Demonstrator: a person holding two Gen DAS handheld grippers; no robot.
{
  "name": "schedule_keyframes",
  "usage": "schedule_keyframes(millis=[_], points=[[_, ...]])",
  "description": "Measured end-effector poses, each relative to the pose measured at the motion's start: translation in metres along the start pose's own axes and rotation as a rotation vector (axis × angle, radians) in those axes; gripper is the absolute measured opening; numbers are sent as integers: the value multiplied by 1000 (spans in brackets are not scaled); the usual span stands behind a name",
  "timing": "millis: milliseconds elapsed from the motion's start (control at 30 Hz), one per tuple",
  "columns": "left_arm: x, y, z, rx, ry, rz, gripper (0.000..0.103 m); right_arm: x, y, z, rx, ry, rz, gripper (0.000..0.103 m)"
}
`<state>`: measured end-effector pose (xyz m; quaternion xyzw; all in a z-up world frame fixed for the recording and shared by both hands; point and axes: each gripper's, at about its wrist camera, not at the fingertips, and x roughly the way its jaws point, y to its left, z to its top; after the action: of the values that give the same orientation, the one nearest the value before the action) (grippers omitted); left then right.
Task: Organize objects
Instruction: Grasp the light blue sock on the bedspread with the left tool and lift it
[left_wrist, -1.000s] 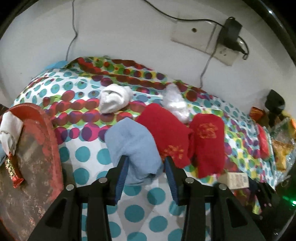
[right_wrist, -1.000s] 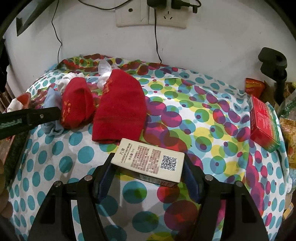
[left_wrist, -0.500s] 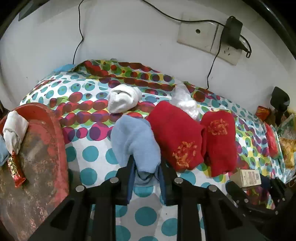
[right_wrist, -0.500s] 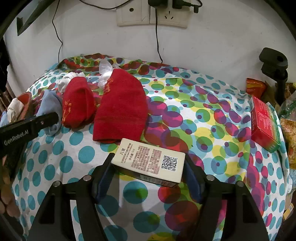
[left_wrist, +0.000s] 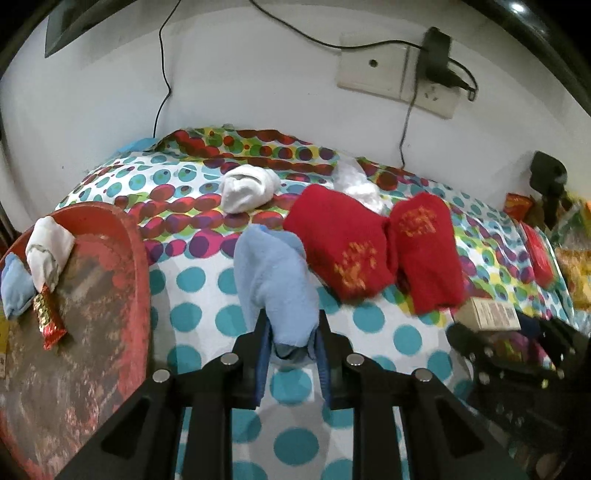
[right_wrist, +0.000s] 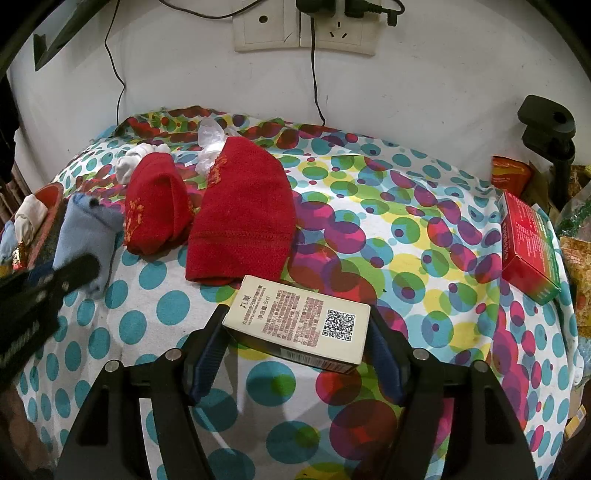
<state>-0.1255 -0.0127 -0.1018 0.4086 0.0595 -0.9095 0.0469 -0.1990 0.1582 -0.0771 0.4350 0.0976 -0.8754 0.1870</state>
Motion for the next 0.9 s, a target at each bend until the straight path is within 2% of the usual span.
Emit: schedule_keyframes(millis=[300, 533, 900], points=[[-14, -1, -14, 12, 10, -28, 22, 0, 0, 0, 0, 0, -1, 69], [-29, 12, -25, -24, 34, -91, 22, 0, 0, 0, 0, 0, -1, 69], [-59, 7, -33, 13, 4, -120, 22, 0, 1, -1, 1, -2, -3, 69]])
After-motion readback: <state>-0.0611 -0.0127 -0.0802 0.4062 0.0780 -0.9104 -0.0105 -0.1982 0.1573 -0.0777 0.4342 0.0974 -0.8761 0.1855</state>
